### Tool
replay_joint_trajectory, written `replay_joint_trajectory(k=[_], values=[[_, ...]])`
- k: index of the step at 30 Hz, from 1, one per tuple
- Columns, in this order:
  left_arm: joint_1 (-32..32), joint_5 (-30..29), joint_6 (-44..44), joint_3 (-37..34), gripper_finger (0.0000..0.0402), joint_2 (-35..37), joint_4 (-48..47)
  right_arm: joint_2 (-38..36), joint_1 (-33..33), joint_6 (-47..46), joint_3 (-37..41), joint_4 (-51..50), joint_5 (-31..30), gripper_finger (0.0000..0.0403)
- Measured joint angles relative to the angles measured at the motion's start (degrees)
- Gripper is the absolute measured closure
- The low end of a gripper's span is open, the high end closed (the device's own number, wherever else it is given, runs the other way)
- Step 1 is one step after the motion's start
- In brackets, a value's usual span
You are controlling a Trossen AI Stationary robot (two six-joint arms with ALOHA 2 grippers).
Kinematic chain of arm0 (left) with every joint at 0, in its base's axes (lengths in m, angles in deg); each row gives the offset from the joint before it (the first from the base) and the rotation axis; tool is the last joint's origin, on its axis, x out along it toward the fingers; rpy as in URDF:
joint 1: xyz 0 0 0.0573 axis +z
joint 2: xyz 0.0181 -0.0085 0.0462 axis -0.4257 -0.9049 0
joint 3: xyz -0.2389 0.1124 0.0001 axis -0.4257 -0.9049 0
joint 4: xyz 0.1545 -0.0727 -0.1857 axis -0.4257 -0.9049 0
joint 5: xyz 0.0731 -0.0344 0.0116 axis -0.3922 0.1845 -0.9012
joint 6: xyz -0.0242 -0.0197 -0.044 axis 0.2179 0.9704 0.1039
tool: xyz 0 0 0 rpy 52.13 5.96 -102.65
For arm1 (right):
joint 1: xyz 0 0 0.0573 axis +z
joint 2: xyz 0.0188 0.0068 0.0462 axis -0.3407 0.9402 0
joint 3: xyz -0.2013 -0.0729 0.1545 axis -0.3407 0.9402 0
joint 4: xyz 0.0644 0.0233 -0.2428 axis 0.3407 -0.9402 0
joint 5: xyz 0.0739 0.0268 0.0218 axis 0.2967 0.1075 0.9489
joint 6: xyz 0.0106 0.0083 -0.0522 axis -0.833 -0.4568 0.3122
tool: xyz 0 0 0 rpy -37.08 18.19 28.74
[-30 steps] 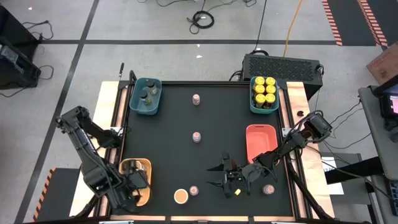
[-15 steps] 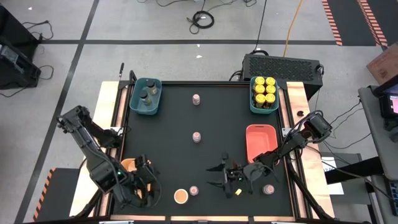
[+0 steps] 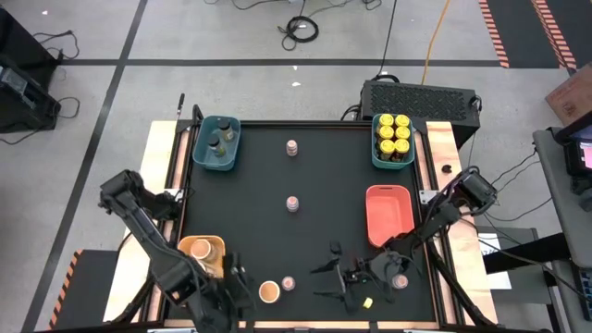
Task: Sort spices by type
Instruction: Put the gold spice bottle into the yellow bin
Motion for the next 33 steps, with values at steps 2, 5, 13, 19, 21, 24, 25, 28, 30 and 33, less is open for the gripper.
replay_joint_trajectory(k=[2,5,13,19,21,24,25,28,30,33], values=[[-0.15,1.07,-4.94,0.0,0.01,-1.35,5.12,0.0,0.62,1.5,-0.75,-0.59,1.1,0.0142],[-0.13,1.05,-11.76,0.0,0.01,-2.37,10.97,0.0,1.73,3.48,-0.8,-0.9,1.86,0.0142],[1.38,0.97,-19.71,0.0,0.01,-3.73,15.02,0.0,2.74,4.24,-0.89,-1.49,1.88,0.0142],[4.06,0.17,-16.66,0.0,0.01,-5.72,16.5,0.0,2.48,4.55,-0.89,-2.26,1.85,0.0142],[5.06,1.28,-16.21,0.0,0.01,-6.74,16.2,0.0,2.47,4.53,-0.89,-2.77,1.81,0.0142],[6.08,2.78,-18.18,0.0,0.01,-7.79,16.11,0.0,2.47,4.51,-0.89,-3.98,1.82,0.0142],[6.6,3.62,-19.12,0.01,0.0099,-7.94,16.21,0.0,2.41,4.51,-0.89,-4.29,1.82,0.0142],[7.8,4.53,-22.63,0.76,0.009,-8.07,16.17,0.0,2.34,4.49,-0.89,-5.52,1.82,0.0142],[8.87,5.39,-24.3,1.8,0.0077,-8.07,16.34,0.0,2.32,4.47,-0.89,-5.84,1.82,0.0142],[10.47,8.62,-24.19,2.43,0.0052,-8.04,16.5,0.0,2.32,4.44,-0.89,-6.43,1.83,0.0142]])
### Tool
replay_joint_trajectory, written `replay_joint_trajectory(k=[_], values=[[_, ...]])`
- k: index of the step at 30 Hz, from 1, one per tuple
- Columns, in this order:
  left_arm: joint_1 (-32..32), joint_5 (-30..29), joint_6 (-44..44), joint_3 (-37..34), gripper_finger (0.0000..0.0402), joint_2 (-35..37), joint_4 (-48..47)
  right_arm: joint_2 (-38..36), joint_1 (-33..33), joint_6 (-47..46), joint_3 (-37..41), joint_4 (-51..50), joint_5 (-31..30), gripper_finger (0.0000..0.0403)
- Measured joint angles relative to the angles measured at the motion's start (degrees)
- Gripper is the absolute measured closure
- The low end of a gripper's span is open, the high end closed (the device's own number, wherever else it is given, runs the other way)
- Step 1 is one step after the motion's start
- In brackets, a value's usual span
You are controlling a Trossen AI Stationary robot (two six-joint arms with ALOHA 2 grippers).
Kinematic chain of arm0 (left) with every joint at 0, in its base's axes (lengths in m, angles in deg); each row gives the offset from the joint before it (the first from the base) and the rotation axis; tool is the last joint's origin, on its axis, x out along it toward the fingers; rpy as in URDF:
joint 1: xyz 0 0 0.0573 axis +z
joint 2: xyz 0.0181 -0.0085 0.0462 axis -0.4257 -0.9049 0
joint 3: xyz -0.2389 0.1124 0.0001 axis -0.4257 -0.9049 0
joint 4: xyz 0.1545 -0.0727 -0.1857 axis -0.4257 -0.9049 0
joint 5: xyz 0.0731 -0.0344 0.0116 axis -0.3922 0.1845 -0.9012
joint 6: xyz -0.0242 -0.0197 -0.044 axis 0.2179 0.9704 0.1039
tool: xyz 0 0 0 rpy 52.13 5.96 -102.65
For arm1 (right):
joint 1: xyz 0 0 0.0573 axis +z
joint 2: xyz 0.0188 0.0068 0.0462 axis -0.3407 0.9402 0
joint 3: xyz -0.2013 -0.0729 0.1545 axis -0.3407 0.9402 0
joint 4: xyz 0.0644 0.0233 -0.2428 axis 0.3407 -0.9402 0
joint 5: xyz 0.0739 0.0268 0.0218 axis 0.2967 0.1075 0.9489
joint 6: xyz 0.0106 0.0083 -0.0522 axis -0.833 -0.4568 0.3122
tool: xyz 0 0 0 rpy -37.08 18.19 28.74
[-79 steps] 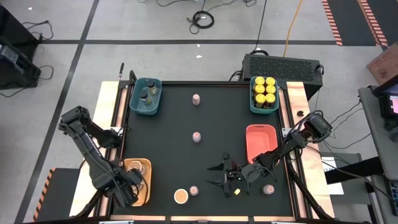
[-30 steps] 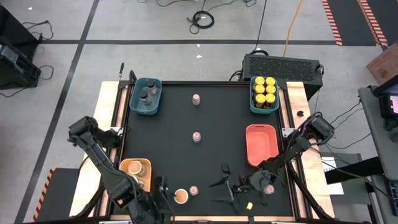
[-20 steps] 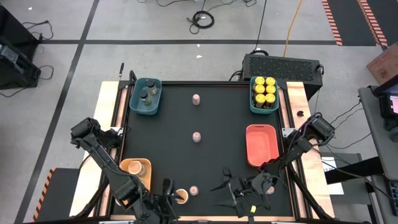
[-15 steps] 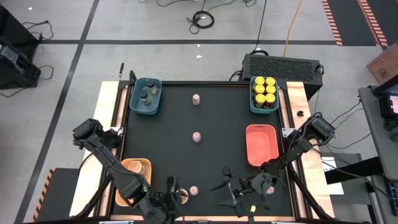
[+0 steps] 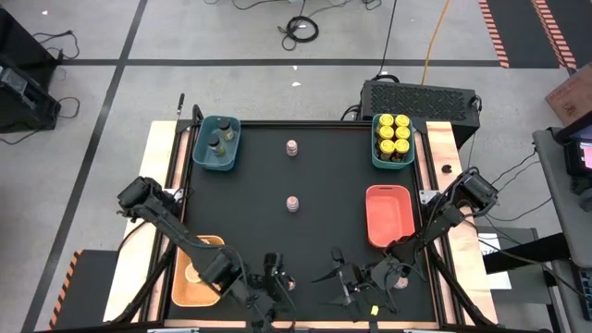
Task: Sort spices by type
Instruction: Put the gold spice bottle into the yellow bin
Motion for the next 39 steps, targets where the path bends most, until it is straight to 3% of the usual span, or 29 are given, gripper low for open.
replay_joint_trajectory(k=[5,16,39], values=[[1.78,7.54,-0.18,-0.02,0.002,0.0,-0.94,0.0,0.0,0.0,0.0,-0.92,0.03,0.0142],[0.82,5.83,-2.13,-1.74,0.0017,-0.55,-6.68,0.0,0.02,-0.02,0.0,-1.57,0.03,0.0142],[0.08,7.79,-1.52,-6.93,0.0017,-1.02,-5.28,0.0,0.0,-0.04,0.01,-1.53,0.03,0.0142]])
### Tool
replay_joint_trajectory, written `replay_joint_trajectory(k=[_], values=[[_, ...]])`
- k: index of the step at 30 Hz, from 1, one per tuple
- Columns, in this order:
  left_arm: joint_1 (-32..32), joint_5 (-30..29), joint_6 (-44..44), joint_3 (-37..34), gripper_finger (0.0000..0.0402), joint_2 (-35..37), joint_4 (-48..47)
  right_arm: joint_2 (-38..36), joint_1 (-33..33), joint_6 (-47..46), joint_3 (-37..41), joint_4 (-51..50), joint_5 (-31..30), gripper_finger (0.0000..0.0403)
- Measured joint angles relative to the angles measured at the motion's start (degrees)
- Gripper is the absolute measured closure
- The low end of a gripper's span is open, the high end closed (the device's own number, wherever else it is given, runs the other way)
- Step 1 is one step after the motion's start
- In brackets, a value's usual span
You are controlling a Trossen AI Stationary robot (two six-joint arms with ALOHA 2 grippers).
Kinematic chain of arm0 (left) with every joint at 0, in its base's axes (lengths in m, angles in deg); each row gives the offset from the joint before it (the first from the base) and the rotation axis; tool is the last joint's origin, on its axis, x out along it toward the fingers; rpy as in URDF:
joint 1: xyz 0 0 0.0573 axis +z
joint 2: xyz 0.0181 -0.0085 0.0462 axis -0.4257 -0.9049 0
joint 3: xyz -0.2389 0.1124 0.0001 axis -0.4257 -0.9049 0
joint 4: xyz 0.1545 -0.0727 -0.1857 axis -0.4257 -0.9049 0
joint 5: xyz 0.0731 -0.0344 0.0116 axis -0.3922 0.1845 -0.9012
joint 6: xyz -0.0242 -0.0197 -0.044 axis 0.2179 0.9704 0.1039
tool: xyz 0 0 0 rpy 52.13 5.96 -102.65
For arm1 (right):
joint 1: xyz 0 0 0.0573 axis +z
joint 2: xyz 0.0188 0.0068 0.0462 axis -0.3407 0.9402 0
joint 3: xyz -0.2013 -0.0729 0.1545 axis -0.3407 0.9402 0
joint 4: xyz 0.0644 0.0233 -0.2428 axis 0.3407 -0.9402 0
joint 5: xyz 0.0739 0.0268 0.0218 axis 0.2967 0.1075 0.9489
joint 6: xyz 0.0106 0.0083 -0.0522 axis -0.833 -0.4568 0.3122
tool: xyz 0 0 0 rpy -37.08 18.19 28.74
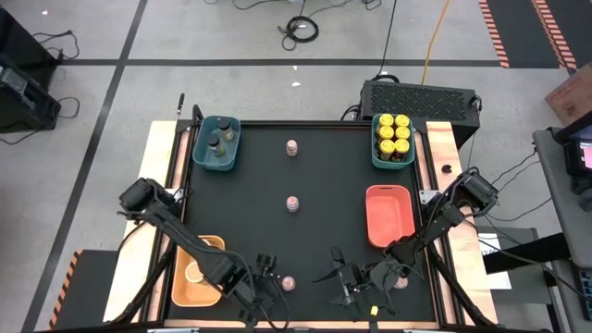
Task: Sort spices by type
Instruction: Put the gold spice bottle into the yellow bin
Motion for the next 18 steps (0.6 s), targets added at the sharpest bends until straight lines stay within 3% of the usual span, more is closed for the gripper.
replay_joint_trajectory(k=[14,18], values=[[-0.33,0.54,0.15,0.09,0.0018,-1.78,0.58,0.0,0.0,0.0,0.02,0.03,-0.02,0.0142],[-0.35,0.79,0.13,0.15,0.0036,-1.78,0.55,0.0,0.0,0.0,0.02,0.03,-0.02,0.0142]])
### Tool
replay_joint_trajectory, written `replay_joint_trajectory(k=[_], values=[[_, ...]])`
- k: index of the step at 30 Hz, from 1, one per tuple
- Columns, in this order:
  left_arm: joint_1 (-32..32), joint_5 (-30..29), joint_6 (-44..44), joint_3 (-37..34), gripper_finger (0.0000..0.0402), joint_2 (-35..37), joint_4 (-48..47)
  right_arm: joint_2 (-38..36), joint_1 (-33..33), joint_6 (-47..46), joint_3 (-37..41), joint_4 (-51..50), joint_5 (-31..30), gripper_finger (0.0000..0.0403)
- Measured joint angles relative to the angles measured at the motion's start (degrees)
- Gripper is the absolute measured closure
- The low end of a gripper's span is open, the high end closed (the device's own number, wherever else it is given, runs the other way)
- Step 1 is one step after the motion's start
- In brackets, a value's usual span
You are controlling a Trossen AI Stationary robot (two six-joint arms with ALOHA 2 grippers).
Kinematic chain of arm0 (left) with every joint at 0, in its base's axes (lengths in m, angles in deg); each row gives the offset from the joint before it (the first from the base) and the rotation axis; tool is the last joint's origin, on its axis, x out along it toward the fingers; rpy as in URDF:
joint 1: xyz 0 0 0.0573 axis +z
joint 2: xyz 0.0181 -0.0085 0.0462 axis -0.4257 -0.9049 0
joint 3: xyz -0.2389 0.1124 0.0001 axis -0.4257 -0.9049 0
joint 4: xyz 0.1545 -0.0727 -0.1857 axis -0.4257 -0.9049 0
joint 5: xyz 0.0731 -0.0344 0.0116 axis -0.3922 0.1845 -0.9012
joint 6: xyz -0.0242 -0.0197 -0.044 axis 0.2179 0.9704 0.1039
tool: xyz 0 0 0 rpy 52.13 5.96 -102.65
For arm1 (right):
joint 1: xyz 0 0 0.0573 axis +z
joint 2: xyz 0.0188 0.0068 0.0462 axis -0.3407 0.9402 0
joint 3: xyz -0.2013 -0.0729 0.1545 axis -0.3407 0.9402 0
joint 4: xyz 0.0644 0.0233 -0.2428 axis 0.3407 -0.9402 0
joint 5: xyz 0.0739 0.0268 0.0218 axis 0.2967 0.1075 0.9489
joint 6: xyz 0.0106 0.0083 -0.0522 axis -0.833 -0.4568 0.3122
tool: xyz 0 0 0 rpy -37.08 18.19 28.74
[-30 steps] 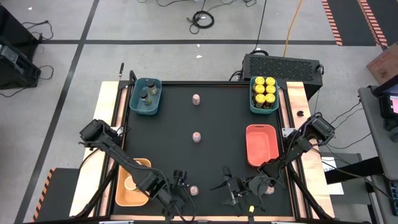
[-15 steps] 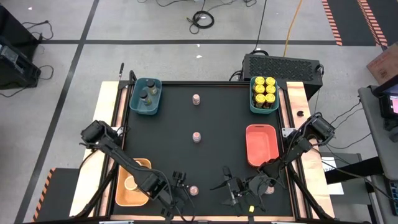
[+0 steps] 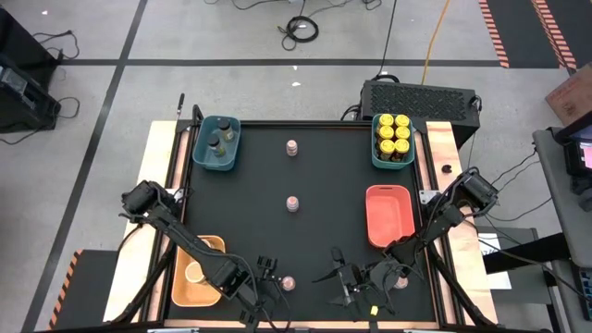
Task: Sort spices by type
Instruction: Put the gold spice bottle into the yellow bin
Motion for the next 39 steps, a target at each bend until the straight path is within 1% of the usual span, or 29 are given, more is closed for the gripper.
replay_joint_trajectory(k=[6,8,14,21,24,28,33,36,39], values=[[0.0,0.38,0.0,0.0,0.0109,0.0,-0.01,0.0,-0.04,0.0,0.0,0.0,0.0,0.0142],[0.0,0.35,-0.02,0.0,0.0126,0.0,-0.04,0.0,-0.04,0.0,0.0,0.0,-0.01,0.0142],[0.0,0.42,-0.02,0.0,0.0127,0.98,-0.43,0.0,-0.04,0.0,0.0,0.0,0.0,0.0142],[0.0,-0.06,1.51,0.0,0.0122,5.59,-0.32,0.0,-0.07,0.0,0.0,0.02,-0.02,0.0142],[0.0,-0.06,2.96,0.02,0.0122,7.96,-2.05,0.0,-0.07,0.0,0.0,0.07,-0.02,0.0142],[-0.19,0.2,9.14,0.02,0.0122,12.13,-9.45,0.0,-0.07,0.0,0.02,0.08,-0.01,0.0142],[-2.58,0.07,18.82,0.07,0.0122,17.71,-20.16,0.0,-0.09,0.0,0.02,0.07,-0.02,0.0142],[-5.2,-2.58,24.78,0.09,0.0122,20.51,-25.26,0.0,-0.11,0.0,0.02,0.07,-0.02,0.0142],[-8.5,-4.58,30.24,0.11,0.0122,22.05,-28.3,0.0,-0.15,0.0,0.02,0.07,-0.04,0.0142]])
